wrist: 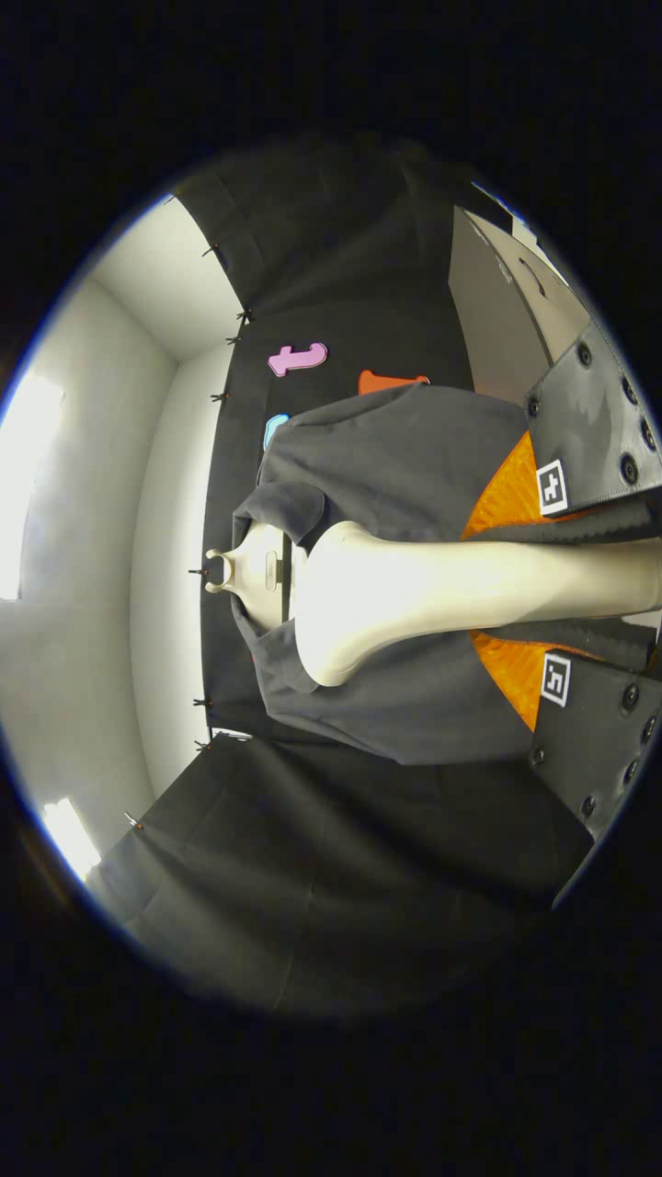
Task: Iron the clothes twice with a garment steamer, once on the left side and once on the right side.
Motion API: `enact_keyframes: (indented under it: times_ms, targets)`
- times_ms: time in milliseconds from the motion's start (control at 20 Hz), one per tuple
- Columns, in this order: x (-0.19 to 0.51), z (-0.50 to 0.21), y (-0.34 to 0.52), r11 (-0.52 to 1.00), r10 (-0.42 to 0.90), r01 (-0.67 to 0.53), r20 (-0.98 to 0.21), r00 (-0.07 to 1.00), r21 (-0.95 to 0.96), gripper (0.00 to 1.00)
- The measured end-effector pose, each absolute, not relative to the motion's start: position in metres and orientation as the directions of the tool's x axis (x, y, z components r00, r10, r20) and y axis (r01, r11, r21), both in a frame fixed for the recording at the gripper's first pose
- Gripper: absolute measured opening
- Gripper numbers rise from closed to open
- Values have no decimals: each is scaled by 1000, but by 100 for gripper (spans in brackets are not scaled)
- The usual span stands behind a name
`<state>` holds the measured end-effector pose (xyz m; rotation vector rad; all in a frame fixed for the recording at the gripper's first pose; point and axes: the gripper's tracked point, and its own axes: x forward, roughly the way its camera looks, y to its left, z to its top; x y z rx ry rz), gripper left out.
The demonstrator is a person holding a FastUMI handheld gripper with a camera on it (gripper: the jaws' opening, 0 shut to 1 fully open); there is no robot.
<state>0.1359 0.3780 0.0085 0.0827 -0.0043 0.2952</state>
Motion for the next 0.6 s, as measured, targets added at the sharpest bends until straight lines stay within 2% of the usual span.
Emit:
enact_keyframes:
  times_ms: [400, 600]
  targets:
    - [169, 15, 429, 941, 327, -328, 25, 945, 80, 41]
    - [191, -5, 437, 948, 314, -312, -21, 949, 68, 41]
